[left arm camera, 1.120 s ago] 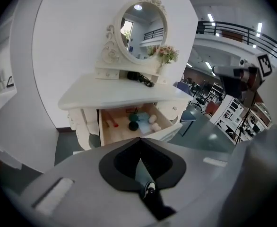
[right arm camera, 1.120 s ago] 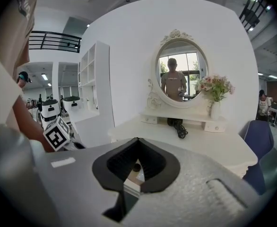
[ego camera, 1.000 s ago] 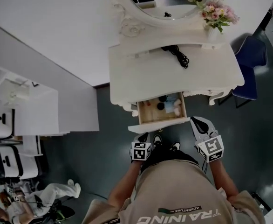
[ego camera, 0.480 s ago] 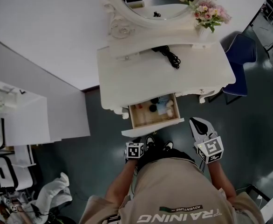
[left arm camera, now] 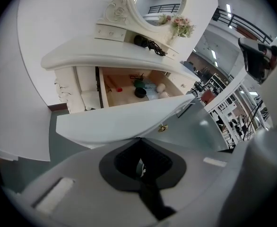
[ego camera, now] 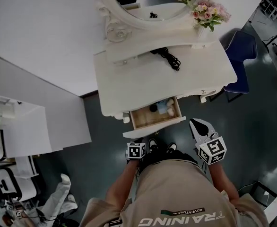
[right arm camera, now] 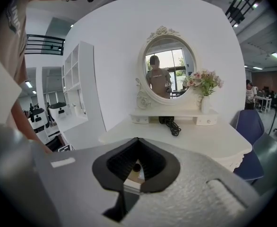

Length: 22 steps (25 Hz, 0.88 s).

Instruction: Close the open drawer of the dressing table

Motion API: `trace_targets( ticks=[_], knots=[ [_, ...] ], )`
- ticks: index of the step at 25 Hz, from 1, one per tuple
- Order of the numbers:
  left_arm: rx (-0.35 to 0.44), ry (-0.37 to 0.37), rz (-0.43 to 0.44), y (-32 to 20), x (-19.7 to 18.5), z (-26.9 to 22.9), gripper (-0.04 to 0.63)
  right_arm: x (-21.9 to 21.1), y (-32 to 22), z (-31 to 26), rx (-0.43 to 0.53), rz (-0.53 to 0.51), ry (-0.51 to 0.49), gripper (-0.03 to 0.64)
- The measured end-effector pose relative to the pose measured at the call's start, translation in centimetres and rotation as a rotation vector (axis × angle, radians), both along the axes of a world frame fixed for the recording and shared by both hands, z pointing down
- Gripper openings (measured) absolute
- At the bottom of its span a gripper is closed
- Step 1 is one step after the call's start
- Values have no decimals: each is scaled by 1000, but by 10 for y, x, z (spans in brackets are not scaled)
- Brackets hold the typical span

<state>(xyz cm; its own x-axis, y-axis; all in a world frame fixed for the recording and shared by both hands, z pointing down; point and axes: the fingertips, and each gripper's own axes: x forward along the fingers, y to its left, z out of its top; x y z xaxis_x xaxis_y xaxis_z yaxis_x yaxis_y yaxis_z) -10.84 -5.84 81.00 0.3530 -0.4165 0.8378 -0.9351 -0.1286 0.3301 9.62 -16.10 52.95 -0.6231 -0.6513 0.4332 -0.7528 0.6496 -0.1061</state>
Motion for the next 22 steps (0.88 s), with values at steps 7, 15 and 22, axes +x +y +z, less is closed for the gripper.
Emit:
trace_targets(
  ticks=[7,15,22],
  knots=[
    [12,12,-7,-27,-10,-4,17,-11,-15,4,-17,28,-24,3],
    [30,19,-5,-58,-23,-7,17,-15,-20,15,-40,57,-26,3],
    [48,9,-23,-89,-42,-6,17,-21,-30,21,-53,89,-35,3]
  ],
)
